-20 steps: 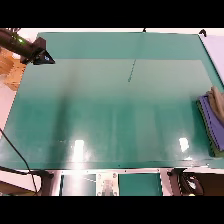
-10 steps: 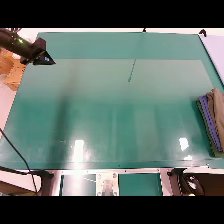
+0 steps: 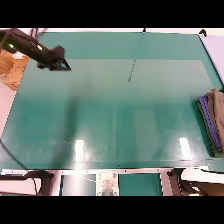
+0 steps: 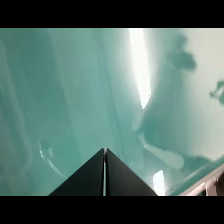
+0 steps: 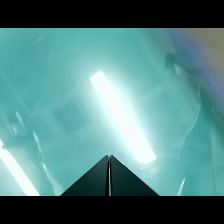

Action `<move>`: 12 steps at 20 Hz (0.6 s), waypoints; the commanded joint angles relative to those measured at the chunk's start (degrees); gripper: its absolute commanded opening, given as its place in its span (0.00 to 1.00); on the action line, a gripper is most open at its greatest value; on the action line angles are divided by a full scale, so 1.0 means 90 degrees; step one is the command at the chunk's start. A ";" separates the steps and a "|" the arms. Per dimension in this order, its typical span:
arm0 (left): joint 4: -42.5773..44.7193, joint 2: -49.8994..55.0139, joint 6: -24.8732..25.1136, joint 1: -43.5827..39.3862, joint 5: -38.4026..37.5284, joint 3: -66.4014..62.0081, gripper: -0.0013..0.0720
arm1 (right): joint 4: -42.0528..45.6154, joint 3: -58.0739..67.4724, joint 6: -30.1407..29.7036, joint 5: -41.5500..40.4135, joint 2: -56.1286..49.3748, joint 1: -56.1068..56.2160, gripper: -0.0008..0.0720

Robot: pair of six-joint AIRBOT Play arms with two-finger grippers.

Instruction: Fold the shirts.

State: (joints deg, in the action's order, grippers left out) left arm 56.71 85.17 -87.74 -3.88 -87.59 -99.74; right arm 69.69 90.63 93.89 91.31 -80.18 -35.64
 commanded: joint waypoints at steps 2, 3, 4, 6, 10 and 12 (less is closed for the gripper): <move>-0.0148 -0.1683 0.0168 -0.0544 0.1214 0.3111 0.05 | -0.0056 -0.2504 -0.0546 -0.1280 0.1676 0.1914 0.04; -0.0350 -0.2067 0.0255 -0.0544 0.1413 0.3815 0.05 | -0.0061 -0.3470 -0.0563 -0.1705 0.2268 0.2310 0.04; -0.0447 -0.2438 0.0304 -0.0544 0.1644 0.4464 0.05 | -0.0068 -0.4371 -0.0561 -0.2130 0.2822 0.2662 0.03; -0.0427 -0.2905 0.0304 -0.0542 0.1953 0.5246 0.05 | -0.0177 -0.5807 -0.0559 -0.2863 0.3667 0.3276 0.03; -0.0471 -0.2939 0.0304 -0.0542 0.1887 0.5374 0.05 | -0.0250 -0.6528 -0.0527 -0.2990 0.3910 0.3905 0.04; -0.0478 -0.2939 0.0296 -0.0542 0.1936 0.5374 0.05 | -0.0243 -0.6526 -0.0488 -0.2807 0.3910 0.4012 0.04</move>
State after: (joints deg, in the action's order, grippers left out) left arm 52.86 59.86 -85.19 -8.67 -71.48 -53.47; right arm 67.90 35.68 89.25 66.89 -46.87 -2.76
